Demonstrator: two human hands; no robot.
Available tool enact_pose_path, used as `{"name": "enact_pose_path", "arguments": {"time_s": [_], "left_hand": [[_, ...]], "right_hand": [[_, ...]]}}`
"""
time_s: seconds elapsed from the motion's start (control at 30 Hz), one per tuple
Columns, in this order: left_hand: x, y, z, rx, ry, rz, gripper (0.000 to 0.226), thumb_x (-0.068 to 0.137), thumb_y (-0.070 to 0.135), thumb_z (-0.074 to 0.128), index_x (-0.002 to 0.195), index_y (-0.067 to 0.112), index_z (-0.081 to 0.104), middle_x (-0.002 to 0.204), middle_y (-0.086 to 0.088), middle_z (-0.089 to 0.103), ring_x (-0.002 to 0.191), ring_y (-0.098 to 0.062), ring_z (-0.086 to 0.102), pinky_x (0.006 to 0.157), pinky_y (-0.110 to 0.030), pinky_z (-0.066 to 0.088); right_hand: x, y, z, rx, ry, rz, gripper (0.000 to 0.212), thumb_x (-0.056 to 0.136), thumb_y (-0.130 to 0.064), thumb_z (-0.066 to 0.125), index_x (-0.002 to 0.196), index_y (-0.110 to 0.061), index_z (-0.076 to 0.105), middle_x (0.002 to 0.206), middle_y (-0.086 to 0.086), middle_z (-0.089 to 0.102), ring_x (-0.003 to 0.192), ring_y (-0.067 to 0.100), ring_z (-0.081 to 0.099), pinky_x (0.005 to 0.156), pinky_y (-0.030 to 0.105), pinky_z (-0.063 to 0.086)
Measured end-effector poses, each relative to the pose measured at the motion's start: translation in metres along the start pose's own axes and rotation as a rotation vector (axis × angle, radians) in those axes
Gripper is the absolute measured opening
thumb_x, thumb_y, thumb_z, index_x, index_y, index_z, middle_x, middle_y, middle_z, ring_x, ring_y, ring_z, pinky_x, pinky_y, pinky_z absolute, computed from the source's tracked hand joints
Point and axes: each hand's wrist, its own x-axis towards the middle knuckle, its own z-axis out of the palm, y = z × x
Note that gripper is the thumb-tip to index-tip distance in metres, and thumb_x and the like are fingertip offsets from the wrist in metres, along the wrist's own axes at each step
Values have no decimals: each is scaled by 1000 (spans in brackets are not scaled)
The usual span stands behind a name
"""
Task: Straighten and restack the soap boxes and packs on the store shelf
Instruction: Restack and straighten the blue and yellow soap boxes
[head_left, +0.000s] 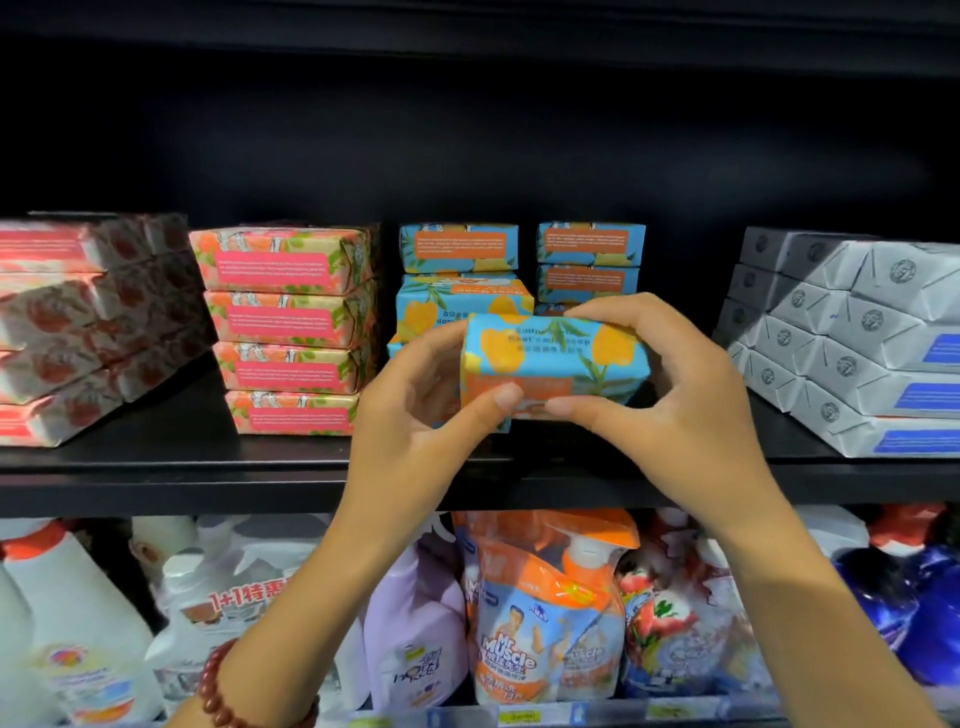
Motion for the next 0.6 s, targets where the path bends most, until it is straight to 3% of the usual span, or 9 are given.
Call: {"name": "enact_pose_path", "arguments": {"time_s": [0.13,0.23,0.33,0.4,0.53,0.6], "left_hand": [[8,10,-4,67,-44,-84,70,66,40,73,127,12,54,117,4,65,108,-5,62,83,-23,53],[15,13,-8,110,-133,-160,87,53,29,86,132,18,51,113,10,68,103,-3,64,81,-21,52],[19,14,-12,171,-185,-121,82,45,28,90,121,19,60,109,6,70,101,-8,66,84,-27,53],[18,14,-12,181,-139,-44,75,46,24,89,115,20,61,108,5,69,101,-7,65,82,-24,53],[11,12,-12,439,-62,223,78,55,33,87,124,18,53,121,9,59,113,-7,58,92,-28,49],[10,9,-13,529,-73,364,74,64,37,83,126,13,51,124,7,57,118,-9,54,96,-32,48]], "right_hand": [[-5,-1,5,-106,82,-235,34,70,-1,78,99,-6,61,100,-3,58,100,3,55,85,14,42],[-9,4,7,-148,90,-348,38,66,19,68,97,-2,61,101,2,57,104,14,56,99,29,41],[-10,7,7,-140,66,-372,45,66,19,66,101,-7,54,108,4,57,115,18,53,105,38,37],[-10,8,5,-153,34,-303,52,68,6,74,113,-9,52,124,6,49,125,19,45,103,38,39],[-12,10,-3,-62,-161,-14,108,63,-44,81,147,-26,14,150,-3,16,140,9,21,110,23,30],[-13,8,-4,-29,-207,92,109,63,-60,72,147,-36,8,151,-14,16,137,-3,22,109,21,29]]}}
